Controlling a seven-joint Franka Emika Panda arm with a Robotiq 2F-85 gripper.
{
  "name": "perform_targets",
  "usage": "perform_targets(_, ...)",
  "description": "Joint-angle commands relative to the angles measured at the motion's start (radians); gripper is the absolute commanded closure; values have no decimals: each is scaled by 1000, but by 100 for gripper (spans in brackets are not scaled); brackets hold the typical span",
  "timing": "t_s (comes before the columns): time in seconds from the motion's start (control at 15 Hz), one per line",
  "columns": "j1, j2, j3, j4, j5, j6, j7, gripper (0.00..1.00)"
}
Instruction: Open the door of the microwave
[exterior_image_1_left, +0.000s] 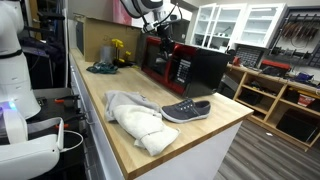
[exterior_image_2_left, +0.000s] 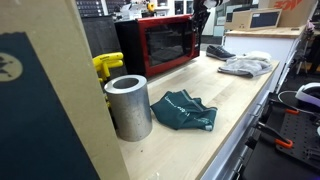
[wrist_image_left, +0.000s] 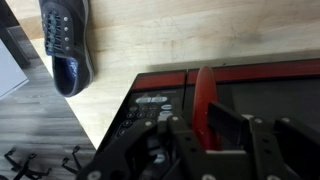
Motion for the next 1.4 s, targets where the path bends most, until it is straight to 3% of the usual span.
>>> perform_targets(0.0,-2,-8,-3,27,41,13,-63,34)
perform_targets(0.13,-5,-19,-1,16,56,28,-103,19)
perform_targets(0.27,-1,-33,11,18,145,38,-188,4)
perform_targets(0.4,8,-37,21,27,170,54,-223,0)
perform_targets(0.67,16,-13,25,45,105,67,-204,0)
perform_targets(0.73,15,-11,23,44,90,64,-200,7)
perform_targets(0.8,16,-9,22,42,63,62,-193,26)
perform_targets(1.33,11,-8,11,46,-39,62,-181,86)
